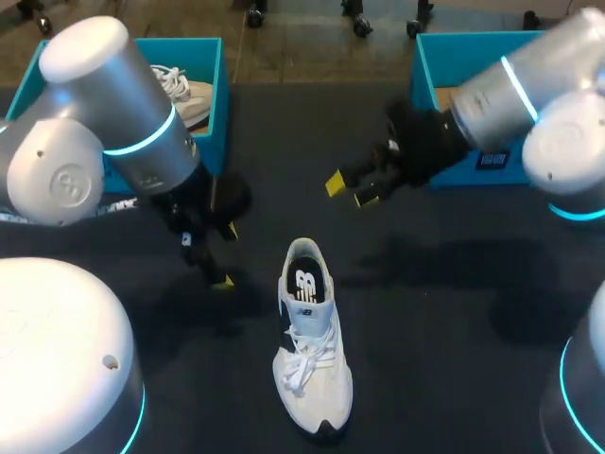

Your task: Take the shoe out of the shoebox, open the shoe tongue, remove and reinsert the insole, then place the shoe into the shoebox

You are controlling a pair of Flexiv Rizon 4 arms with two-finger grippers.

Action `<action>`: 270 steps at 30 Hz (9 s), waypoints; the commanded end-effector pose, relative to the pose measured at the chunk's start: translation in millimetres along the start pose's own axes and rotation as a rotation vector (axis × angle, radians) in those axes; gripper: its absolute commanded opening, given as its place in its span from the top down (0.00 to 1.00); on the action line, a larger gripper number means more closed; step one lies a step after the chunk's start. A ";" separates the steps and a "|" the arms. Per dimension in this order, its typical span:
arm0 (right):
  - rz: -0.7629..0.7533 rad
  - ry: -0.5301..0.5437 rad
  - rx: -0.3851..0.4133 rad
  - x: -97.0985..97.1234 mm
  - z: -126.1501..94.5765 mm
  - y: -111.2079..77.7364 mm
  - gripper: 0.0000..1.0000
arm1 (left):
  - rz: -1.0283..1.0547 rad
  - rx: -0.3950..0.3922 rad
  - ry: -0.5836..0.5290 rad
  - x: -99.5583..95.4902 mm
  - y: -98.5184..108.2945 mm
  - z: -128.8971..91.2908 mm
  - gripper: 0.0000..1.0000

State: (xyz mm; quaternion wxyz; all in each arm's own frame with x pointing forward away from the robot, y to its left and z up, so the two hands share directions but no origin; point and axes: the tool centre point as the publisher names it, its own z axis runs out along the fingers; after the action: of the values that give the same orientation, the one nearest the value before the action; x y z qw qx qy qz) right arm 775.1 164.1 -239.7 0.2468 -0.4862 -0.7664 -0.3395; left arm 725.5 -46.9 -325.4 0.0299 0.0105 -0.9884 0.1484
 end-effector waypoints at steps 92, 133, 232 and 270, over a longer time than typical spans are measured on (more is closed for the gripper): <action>0.330 -1.050 -0.090 91.6 73.5 -75.1 1.00 | 0.808 -0.134 0.051 -169.9 138.8 -157.4 0.00; 0.293 -1.297 -0.052 18.3 112.1 -83.9 1.00 | 0.808 -0.134 0.051 -169.9 138.8 -157.4 0.00; 0.407 -1.266 0.056 -36.5 129.8 -98.3 1.00 | 0.808 -0.134 0.051 -169.9 138.8 -157.4 0.00; 0.483 -1.061 0.141 -12.3 159.2 -108.9 1.00 | 0.808 -0.134 0.051 -169.9 138.8 -157.4 0.00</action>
State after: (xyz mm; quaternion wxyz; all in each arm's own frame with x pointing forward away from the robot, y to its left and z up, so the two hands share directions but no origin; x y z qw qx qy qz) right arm 680.4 238.2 -394.8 -0.0441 -0.7045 -0.7047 0.0722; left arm 899.1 134.0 -226.6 -0.0065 -0.3839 -0.9195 0.0847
